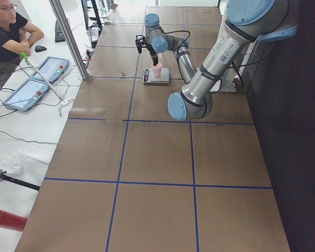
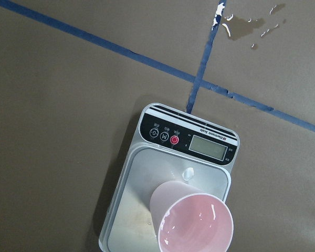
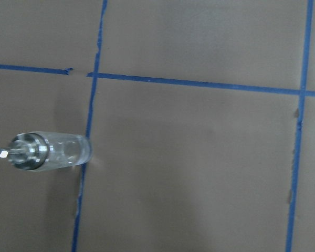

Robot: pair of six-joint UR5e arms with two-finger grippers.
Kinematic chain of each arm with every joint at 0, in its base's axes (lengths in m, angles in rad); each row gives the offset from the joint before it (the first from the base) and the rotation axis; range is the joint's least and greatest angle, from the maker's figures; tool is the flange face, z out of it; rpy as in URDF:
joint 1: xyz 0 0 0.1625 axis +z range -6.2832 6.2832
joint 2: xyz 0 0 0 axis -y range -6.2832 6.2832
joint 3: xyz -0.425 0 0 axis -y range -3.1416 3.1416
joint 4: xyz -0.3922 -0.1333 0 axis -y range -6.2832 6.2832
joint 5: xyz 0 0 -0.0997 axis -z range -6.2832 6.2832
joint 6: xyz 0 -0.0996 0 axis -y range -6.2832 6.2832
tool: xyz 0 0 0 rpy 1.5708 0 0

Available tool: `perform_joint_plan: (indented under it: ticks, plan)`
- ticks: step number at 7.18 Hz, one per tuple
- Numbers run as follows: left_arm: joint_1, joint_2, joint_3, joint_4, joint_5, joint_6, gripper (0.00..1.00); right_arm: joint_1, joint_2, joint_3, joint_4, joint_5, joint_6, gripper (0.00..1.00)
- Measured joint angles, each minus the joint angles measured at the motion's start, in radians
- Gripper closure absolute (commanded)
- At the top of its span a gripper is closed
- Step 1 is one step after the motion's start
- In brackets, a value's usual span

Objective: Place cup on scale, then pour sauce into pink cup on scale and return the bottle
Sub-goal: 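Withdraw the left arm from the scale while the right arm reaches toward the bottle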

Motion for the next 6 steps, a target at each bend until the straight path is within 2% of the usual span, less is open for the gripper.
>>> perform_joint_plan:
  ticks: [1,2,3,4,6]
  plan:
    - [-0.043,0.011,-0.018,0.032,-0.014,0.060,0.00,-0.060,-0.001,0.085,-0.003,-0.013,0.144,0.00]
    - [-0.085,0.031,-0.047,0.072,-0.020,0.134,0.00,-0.116,-0.007,0.133,0.056,-0.031,0.295,0.00]
    - [-0.130,0.066,-0.078,0.100,-0.022,0.219,0.00,-0.185,-0.026,0.153,0.180,-0.070,0.473,0.00]
    - [-0.170,0.103,-0.101,0.112,-0.023,0.301,0.00,-0.275,-0.069,0.159,0.339,-0.145,0.656,0.00]
    - [-0.242,0.174,-0.132,0.124,-0.022,0.468,0.00,-0.512,-0.188,0.160,0.640,-0.382,0.963,0.00]
